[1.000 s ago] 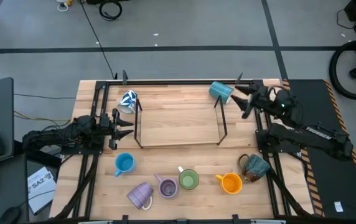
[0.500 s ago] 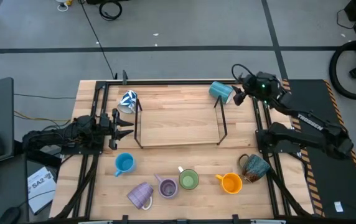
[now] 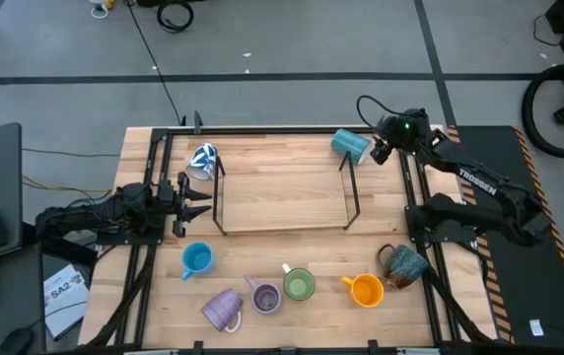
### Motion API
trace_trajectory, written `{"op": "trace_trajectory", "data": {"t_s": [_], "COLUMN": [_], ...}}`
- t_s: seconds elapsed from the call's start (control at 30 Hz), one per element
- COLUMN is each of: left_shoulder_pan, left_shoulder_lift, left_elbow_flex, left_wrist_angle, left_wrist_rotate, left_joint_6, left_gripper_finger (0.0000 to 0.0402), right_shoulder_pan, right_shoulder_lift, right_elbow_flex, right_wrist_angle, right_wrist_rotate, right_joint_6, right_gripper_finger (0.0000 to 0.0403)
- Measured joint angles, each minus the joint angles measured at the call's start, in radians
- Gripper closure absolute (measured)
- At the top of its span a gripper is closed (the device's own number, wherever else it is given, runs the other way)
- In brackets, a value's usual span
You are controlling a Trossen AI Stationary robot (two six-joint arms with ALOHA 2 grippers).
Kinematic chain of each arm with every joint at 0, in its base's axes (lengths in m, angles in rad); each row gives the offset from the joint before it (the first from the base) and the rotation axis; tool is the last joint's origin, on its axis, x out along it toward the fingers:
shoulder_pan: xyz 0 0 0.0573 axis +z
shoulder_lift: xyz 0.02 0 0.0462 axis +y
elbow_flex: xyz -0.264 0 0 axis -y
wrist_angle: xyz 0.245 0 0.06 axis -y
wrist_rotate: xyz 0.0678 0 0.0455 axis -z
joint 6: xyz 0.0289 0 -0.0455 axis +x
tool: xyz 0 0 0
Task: Place coffee mugs
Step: Put the light blue mug on the shelf
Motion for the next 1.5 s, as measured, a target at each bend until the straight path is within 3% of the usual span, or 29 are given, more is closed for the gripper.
{"op": "trace_trajectory", "data": {"t_s": [0.7,1.5], "left_shoulder_pan": [0.0,0.0], "left_shoulder_lift": [0.0,0.0], "left_elbow_flex": [0.0,0.0], "left_wrist_angle": [0.0,0.0], "left_wrist_rotate": [0.0,0.0], "left_joint_6": [0.0,0.0], "left_gripper_finger": [0.0257,0.0257], "right_shoulder_pan": [0.001,0.001], "right_shoulder_lift": [0.233,0.537], "right_elbow_flex": [0.0,0.0], "right_wrist_angle": [-0.015,0.277], "right_wrist_rotate": [0.058,0.074], "right_joint_6": [-0.202,-0.2], "right_gripper_finger": [0.0165,0.0165]}}
